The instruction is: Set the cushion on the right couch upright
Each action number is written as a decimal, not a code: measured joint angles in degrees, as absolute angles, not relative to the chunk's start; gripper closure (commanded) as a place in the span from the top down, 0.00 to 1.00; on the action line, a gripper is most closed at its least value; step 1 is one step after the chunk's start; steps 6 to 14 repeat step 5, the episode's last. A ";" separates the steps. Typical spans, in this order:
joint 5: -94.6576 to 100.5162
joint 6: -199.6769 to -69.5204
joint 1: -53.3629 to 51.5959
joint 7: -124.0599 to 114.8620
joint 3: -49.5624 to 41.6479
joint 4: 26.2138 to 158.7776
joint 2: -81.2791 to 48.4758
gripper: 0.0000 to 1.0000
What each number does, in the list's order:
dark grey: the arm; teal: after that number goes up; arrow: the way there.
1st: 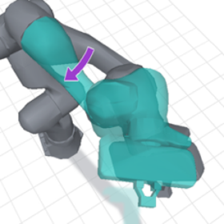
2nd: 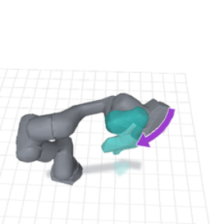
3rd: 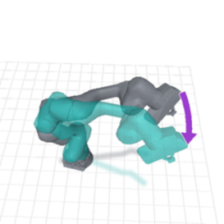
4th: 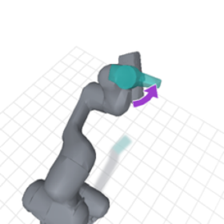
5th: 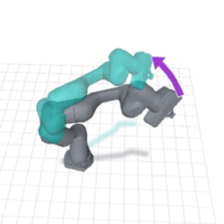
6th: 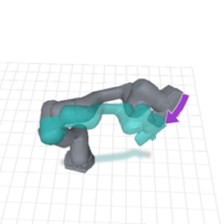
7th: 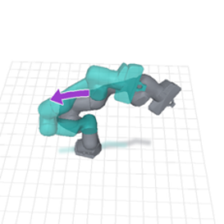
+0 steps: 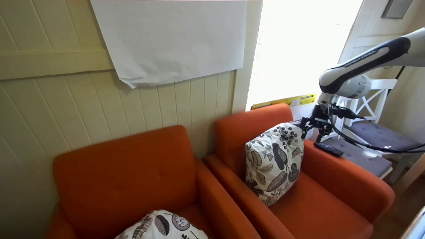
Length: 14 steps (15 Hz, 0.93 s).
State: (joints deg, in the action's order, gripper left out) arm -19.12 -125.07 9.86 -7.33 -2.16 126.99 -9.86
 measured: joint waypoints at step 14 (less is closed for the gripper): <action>-19.73 -127.46 9.67 -7.48 -3.56 136.55 -1.33 1.00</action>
